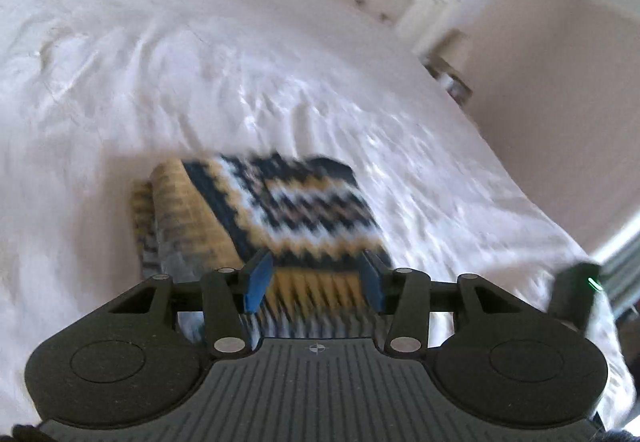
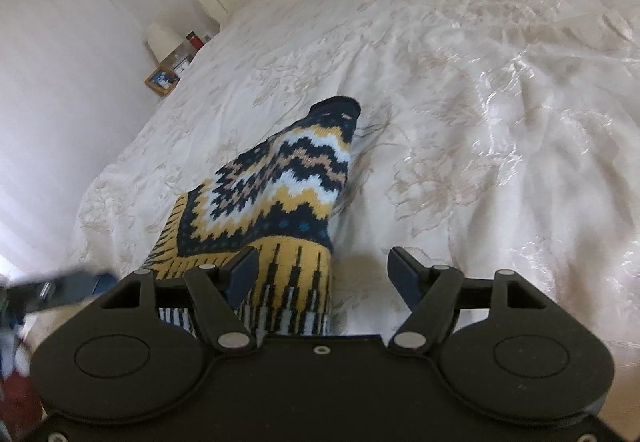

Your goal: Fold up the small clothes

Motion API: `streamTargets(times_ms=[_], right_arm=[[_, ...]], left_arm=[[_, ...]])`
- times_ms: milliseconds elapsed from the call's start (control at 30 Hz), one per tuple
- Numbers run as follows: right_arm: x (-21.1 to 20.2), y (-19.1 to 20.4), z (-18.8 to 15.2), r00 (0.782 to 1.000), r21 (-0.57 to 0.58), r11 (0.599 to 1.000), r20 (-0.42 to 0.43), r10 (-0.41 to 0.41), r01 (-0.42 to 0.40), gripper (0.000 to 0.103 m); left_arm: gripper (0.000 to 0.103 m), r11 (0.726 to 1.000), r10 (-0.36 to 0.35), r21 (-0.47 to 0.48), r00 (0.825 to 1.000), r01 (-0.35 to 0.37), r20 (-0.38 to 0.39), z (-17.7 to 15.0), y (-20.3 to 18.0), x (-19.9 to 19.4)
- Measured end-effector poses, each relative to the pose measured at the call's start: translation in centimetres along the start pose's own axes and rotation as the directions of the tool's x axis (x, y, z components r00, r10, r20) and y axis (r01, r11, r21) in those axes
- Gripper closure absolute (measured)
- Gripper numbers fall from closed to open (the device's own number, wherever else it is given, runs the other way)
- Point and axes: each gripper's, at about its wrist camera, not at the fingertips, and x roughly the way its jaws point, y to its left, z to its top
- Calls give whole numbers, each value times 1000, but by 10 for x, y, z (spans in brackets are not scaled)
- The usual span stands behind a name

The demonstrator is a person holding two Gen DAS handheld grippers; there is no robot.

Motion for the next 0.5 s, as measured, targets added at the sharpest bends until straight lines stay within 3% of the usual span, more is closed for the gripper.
streamTargets(times_ms=[133, 267, 500], right_arm=[[-4, 1, 1, 1000, -18, 1000, 21, -16, 17, 29], [-4, 5, 5, 999, -47, 998, 30, -27, 28, 29], [14, 19, 24, 998, -140, 989, 42, -52, 57, 29]], left_arm=[[57, 994, 112, -11, 994, -112, 2, 1, 16, 28], [56, 972, 234, 40, 971, -233, -40, -22, 33, 43], [56, 968, 246, 57, 969, -246, -4, -34, 31, 33]])
